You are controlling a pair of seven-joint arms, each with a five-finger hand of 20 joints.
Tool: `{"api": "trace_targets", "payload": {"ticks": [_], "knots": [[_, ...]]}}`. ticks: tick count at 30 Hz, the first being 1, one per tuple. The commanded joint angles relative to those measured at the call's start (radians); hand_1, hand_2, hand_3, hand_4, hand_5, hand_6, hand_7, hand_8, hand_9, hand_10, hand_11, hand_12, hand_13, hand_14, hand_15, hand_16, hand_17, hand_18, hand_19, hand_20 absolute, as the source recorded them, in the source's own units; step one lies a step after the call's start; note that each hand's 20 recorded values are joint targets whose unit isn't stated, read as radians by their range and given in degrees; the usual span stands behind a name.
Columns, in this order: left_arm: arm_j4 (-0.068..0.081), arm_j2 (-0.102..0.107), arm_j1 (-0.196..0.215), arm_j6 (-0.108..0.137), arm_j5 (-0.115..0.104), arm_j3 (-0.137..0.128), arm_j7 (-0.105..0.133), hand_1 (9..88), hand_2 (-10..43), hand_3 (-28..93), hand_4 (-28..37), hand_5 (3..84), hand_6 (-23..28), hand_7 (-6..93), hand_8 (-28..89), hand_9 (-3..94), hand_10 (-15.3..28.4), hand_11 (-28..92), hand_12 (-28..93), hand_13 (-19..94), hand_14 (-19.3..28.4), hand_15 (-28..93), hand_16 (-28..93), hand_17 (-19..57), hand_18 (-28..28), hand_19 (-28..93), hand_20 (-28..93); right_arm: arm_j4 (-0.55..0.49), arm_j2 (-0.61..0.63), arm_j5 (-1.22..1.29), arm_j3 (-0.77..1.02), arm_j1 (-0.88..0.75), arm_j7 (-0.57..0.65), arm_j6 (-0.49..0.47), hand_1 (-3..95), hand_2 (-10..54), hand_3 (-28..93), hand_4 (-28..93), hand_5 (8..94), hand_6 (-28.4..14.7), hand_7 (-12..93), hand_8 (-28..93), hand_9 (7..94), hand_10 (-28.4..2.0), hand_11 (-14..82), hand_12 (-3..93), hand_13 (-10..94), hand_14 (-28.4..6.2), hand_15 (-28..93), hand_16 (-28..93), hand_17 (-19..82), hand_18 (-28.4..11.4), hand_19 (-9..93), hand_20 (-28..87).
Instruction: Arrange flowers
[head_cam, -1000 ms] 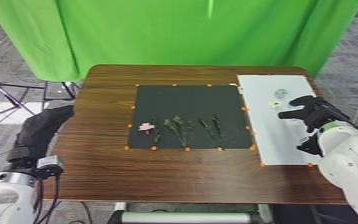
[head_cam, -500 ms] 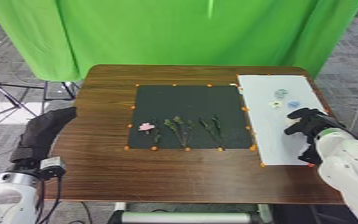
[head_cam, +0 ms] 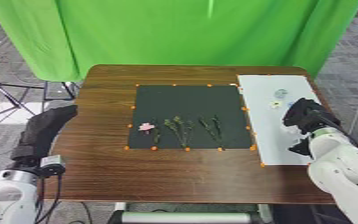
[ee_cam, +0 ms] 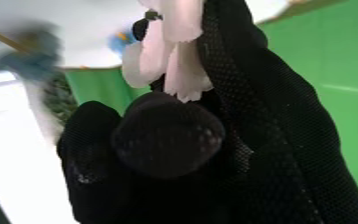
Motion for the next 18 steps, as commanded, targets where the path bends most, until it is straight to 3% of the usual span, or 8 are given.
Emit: {"api": "trace_targets", "payload": {"ticks": [1, 4, 8, 18], "knots": [[-0.011, 0.021, 0.016, -0.005, -0.010, -0.036, -0.021, 21.3, -1.5, 65, -23.7, 50.5, 3.3, 15.1, -6, 43.9, 13.5, 16, 11, 29, 14.9, 7, 2, 2.0, 9.7, 2, 14, -0.121, -0.071, 0.223, -0.076, 0.218, 0.046, 0.058, 66.6, -9.5, 53, -16, 82.3, 3.0, 15, 4, 85.3, -9.3, 1.5, 23.0, 94, -0.4, 62, 23, 69, -9.7, 93, 55], [-0.020, 0.017, 0.033, -0.004, -0.011, -0.049, -0.028, 21.3, -1.5, 65, -23.7, 50.5, 3.3, 15.2, -6, 43.9, 13.6, 16, 11, 29, 14.9, 7, 2, 2.0, 9.8, 2, 14, -0.089, -0.175, 0.308, -0.183, 0.336, 0.052, 0.107, 66.6, -9.5, 53, -16, 82.4, 2.9, 15, 4, 85.7, -9.7, 1.7, 23.3, 94, -0.2, 63, 23, 69, -9.6, 93, 56], [-0.021, 0.018, 0.038, -0.003, -0.010, -0.050, -0.028, 21.2, -1.5, 65, -23.7, 50.4, 3.2, 15.3, -6, 44.0, 13.5, 16, 11, 29, 14.9, 7, 2, 2.0, 9.8, 2, 14, -0.023, -0.309, 0.468, -0.304, 0.456, 0.050, 0.108, 66.9, -9.5, 53, -16, 82.6, 2.5, 15, 4, 85.9, -10.5, 1.6, 23.4, 94, 0.0, 63, 22, 70, -9.2, 93, 56], [-0.008, 0.028, 0.006, -0.006, -0.009, -0.019, -0.013, 21.2, -1.5, 65, -23.8, 50.4, 3.2, 15.3, -6, 43.9, 13.6, 16, 11, 29, 14.9, 7, 2, 2.0, 9.8, 2, 14, 0.181, -0.579, 0.537, -0.497, 0.591, 0.040, 0.093, 67.1, -9.5, 52, -14, 82.6, 2.0, 14, 5, 85.9, -10.8, 1.4, 23.2, 94, 0.1, 64, 21, 71, -9.2, 93, 56]]}}
